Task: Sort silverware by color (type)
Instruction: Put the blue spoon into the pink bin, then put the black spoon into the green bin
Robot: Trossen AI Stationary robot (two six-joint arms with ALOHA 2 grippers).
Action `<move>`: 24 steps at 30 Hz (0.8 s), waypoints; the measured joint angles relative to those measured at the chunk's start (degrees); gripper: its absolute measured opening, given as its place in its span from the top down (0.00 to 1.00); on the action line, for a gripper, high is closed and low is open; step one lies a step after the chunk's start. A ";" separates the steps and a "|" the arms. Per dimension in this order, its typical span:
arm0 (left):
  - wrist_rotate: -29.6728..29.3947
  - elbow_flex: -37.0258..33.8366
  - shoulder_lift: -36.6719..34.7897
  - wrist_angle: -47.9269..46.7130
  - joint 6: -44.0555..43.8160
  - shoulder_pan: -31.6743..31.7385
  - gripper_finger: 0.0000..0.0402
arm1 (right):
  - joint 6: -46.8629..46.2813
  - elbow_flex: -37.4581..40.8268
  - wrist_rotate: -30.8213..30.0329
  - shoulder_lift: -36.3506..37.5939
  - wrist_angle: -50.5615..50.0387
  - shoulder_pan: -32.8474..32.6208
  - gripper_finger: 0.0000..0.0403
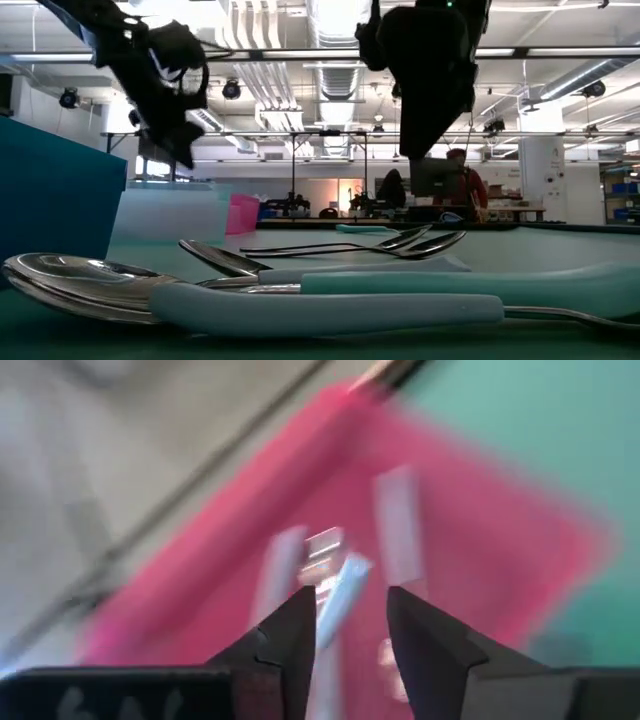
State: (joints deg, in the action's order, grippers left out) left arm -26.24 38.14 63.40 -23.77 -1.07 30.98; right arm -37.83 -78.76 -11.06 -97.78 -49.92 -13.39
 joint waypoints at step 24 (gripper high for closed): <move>47.70 0.94 -3.07 12.29 -15.92 -19.29 0.68 | 29.60 0.02 2.06 -11.95 17.04 0.06 0.66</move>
State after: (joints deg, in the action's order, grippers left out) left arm 21.46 39.08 60.33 -11.48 -17.00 11.69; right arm -8.22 -78.74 -9.00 -109.73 -32.88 -13.32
